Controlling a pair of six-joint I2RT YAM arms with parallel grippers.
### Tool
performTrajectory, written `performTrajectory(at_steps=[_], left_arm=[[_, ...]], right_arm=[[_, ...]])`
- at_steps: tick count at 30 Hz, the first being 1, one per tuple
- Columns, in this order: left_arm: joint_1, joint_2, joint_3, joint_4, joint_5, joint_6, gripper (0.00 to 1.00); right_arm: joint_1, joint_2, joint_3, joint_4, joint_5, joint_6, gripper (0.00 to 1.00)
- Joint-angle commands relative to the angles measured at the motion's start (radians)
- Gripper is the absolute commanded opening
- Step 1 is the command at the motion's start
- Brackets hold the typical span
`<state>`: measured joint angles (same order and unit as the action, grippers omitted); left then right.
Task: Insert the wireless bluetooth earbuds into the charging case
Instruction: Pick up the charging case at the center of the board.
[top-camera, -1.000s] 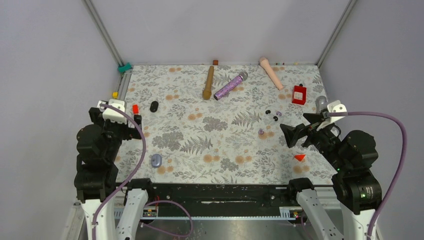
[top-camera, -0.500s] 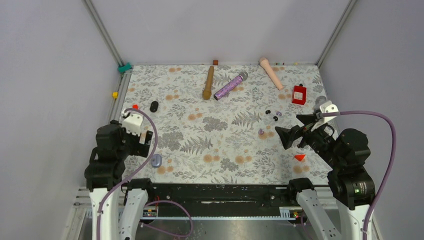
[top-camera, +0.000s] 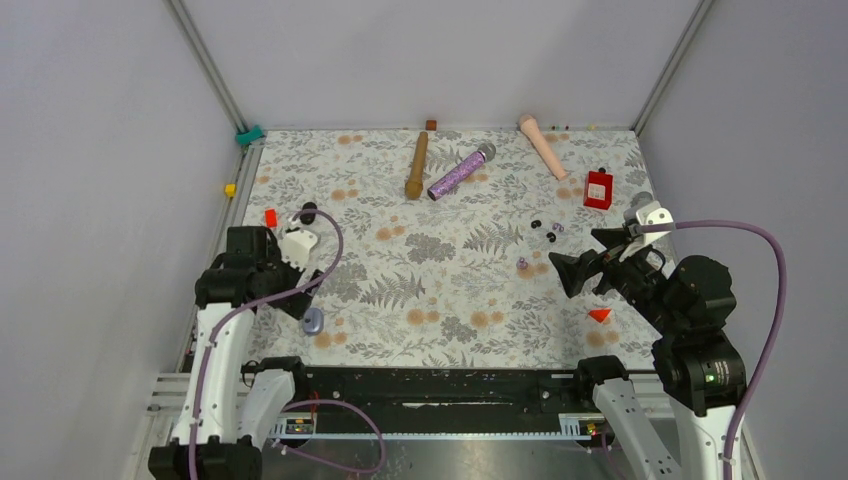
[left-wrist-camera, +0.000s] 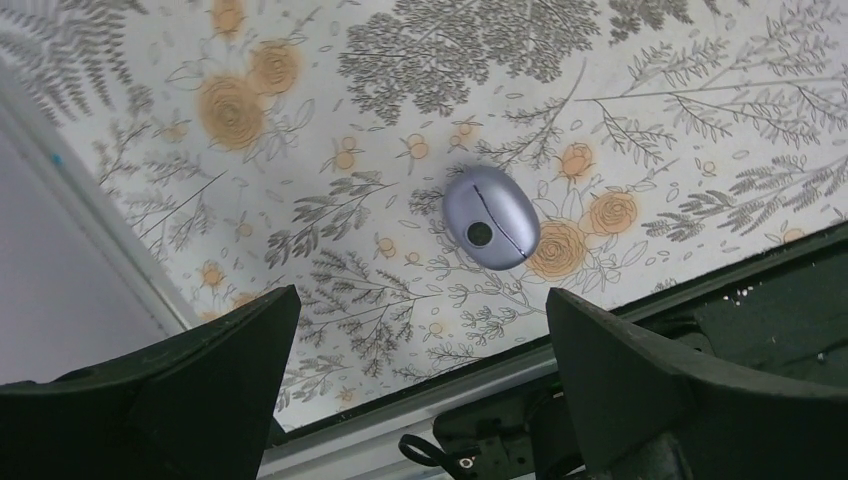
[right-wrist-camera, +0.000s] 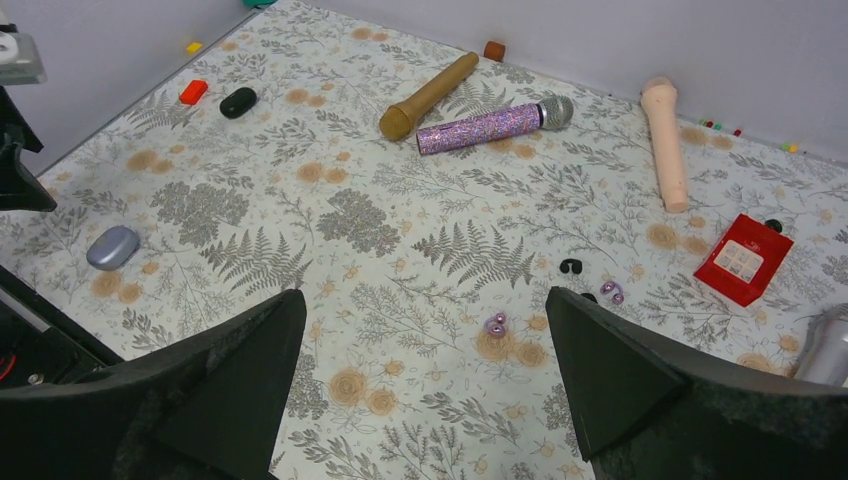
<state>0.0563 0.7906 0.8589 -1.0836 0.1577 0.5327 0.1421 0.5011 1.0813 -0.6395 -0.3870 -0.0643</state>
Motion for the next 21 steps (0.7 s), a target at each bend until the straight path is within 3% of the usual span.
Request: performTrajectory(at_steps=[1, 11, 21], left_arm=[[0.005, 0.088, 0.012, 0.003, 0.127, 0.115, 0.99], [0.005, 0.26, -0.088, 0.026, 0.175, 0.258, 0.99], [-0.015, 0.416, -0.127, 0.139, 0.164, 0.219, 0.99]], right_arm=[[0.004, -0.001, -0.007, 0.047, -0.006, -0.021, 0.99], [0.004, 0.009, -0.021, 0.063, 0.012, -0.027, 0.99], [0.004, 0.015, -0.026, 0.07, 0.018, -0.027, 0.99]])
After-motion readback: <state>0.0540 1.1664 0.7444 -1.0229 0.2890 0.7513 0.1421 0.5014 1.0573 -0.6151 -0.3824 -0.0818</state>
